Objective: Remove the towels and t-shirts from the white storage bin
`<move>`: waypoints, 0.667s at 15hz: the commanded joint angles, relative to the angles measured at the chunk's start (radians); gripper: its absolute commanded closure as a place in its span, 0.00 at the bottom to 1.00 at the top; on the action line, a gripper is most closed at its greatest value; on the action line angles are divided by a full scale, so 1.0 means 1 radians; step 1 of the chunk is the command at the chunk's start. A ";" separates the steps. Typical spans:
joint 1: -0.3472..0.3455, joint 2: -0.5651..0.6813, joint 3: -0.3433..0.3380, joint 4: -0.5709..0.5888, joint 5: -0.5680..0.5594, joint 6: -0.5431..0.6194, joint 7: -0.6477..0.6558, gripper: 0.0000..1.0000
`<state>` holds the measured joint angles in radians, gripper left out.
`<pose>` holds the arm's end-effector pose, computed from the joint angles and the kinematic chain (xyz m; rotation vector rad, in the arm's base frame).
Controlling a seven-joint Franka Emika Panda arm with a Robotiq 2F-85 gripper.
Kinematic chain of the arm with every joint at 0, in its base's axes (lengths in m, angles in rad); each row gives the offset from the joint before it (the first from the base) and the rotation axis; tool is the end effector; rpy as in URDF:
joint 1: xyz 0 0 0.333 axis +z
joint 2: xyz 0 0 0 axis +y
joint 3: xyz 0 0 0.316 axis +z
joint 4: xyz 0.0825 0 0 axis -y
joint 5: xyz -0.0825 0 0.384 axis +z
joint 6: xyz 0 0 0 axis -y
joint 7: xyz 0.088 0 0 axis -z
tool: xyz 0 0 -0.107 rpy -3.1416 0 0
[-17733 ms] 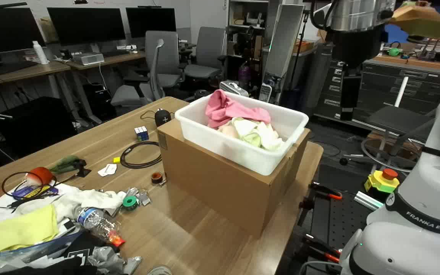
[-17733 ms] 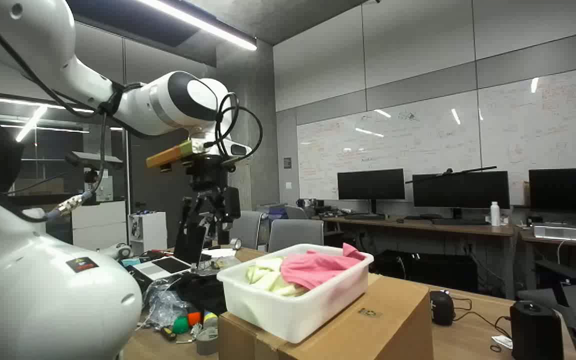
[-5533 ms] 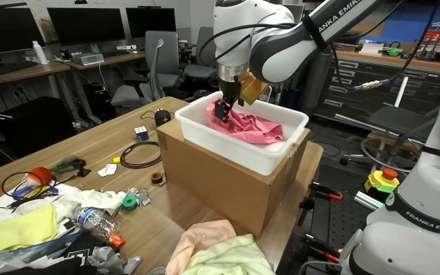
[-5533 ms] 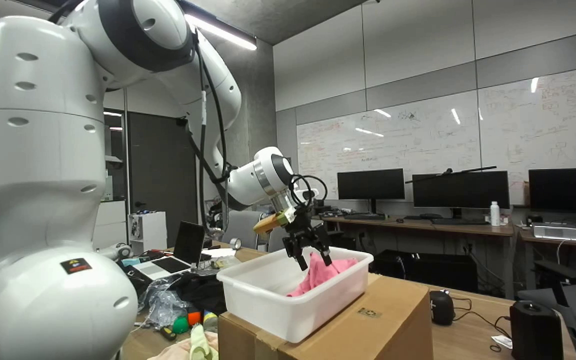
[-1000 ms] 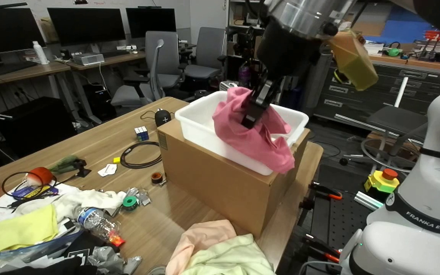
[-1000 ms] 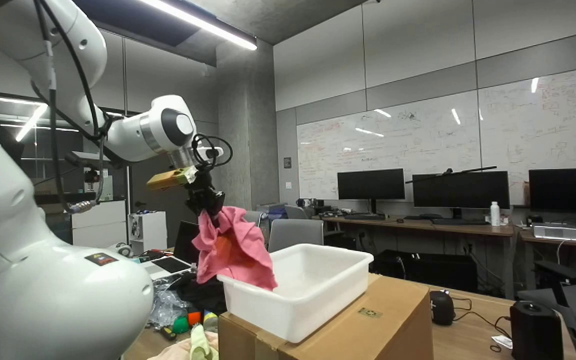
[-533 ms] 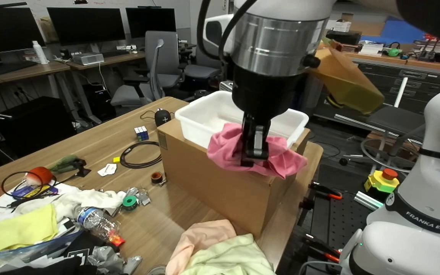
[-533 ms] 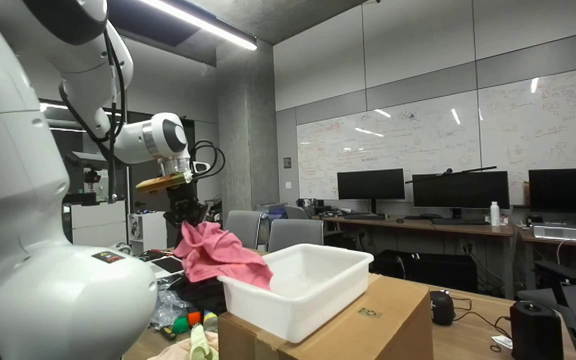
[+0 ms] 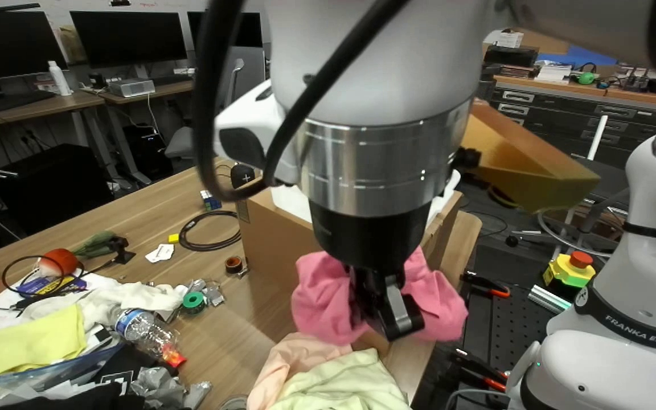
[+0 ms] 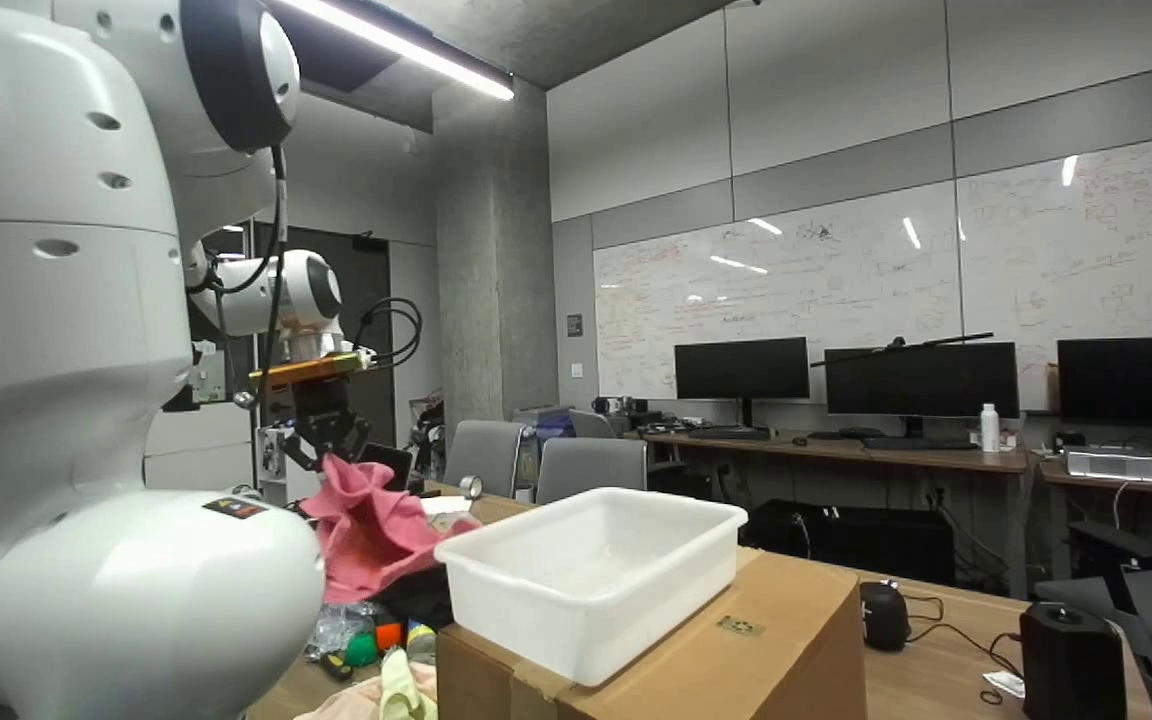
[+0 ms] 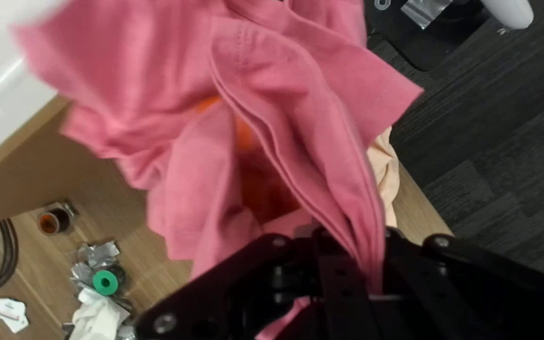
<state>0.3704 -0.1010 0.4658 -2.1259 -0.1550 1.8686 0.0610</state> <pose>0.3434 0.3681 0.4379 2.6522 1.1645 -0.1013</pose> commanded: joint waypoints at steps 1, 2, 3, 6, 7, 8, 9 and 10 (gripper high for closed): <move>0.041 0.085 0.013 0.114 -0.066 -0.001 -0.034 0.96; 0.047 0.105 0.014 0.133 -0.087 0.017 -0.010 0.96; 0.052 0.121 0.012 0.152 -0.099 0.026 -0.002 0.96; 0.056 0.161 -0.001 0.202 -0.121 0.021 -0.003 0.78; 0.055 0.174 -0.006 0.217 -0.131 0.007 -0.016 0.65; 0.055 0.178 -0.011 0.222 -0.131 0.013 -0.015 0.59; 0.054 0.187 -0.017 0.230 -0.130 0.013 -0.023 0.52; 0.053 0.191 -0.023 0.236 -0.127 0.012 -0.021 0.43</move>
<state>0.4154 0.0540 0.4609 -1.9476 -0.2673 1.8969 0.0493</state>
